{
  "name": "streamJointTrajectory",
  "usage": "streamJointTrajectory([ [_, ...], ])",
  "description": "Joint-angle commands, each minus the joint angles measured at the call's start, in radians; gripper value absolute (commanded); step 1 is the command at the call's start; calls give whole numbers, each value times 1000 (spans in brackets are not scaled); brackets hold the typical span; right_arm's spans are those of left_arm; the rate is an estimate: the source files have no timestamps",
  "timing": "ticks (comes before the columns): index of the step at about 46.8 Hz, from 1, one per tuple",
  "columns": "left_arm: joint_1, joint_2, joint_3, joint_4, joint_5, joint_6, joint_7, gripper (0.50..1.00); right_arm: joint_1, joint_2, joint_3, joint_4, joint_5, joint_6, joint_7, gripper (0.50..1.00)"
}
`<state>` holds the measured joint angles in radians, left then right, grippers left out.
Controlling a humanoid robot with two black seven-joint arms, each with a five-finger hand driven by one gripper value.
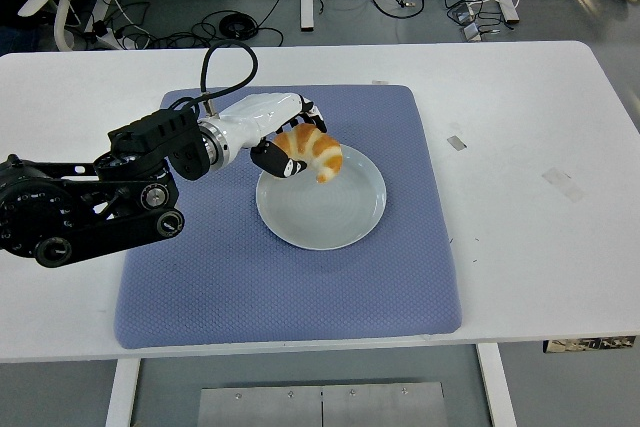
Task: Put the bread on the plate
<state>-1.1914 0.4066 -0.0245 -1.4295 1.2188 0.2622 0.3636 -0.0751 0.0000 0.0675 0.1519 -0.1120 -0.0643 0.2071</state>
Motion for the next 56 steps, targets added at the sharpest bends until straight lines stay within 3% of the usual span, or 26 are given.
streamJointTrajectory([
  [1,6,-2,23,1,7,0,0,611,0,0,0,0,0,0,0,1000],
  [19,30,-15,40,4,13,3,0,616,0,0,0,0,0,0,0,1000],
  [23,30,-15,40,6,13,3,0,649,0,0,0,0,0,0,0,1000],
  [30,30,-20,40,4,13,3,-2,813,0,0,0,0,0,0,0,1000],
  [38,32,-29,38,4,13,0,-6,910,0,0,0,0,0,0,0,1000],
  [44,38,-29,40,4,13,-1,-6,934,0,0,0,0,0,0,0,1000],
  [56,30,-14,-32,4,-34,3,-8,933,0,0,0,0,0,0,0,1000],
])
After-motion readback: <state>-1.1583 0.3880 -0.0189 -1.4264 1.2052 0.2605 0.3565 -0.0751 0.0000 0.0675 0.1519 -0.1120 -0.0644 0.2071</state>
